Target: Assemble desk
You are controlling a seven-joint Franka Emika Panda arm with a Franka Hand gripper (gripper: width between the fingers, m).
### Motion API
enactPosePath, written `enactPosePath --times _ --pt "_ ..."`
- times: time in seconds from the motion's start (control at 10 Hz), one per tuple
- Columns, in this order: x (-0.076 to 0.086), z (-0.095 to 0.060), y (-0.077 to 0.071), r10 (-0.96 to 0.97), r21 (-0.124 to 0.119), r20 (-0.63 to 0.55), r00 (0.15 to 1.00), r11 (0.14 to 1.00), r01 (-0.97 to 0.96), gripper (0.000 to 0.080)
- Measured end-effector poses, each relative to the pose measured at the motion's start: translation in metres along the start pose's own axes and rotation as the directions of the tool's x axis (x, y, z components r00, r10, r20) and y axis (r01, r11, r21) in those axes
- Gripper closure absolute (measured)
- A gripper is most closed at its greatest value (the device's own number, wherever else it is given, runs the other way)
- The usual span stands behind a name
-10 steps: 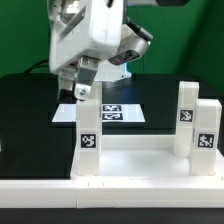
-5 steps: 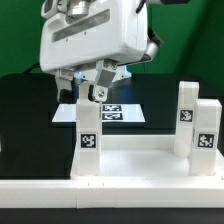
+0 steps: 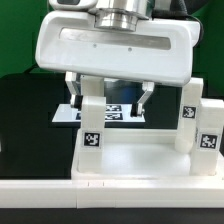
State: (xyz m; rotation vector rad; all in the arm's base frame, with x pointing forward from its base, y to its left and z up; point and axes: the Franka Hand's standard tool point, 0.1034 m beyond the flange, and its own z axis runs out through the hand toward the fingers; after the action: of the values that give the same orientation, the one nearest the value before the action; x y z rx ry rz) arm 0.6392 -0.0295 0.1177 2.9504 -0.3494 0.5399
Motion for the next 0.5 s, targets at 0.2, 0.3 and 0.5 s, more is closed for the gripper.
enactPosePath --times 0.2,0.3,0.5 --pt "-0.001 0.002 0.004 -0.103 -0.007 0.004 0.995 0.995 0.103 0.0150" --pt "-0.002 0.001 0.007 -0.152 -0.001 0.018 0.988 0.988 0.152 0.0150" --pt "-0.005 -0.015 0.020 -0.196 0.092 0.228 0.954 0.980 0.179 0.0150"
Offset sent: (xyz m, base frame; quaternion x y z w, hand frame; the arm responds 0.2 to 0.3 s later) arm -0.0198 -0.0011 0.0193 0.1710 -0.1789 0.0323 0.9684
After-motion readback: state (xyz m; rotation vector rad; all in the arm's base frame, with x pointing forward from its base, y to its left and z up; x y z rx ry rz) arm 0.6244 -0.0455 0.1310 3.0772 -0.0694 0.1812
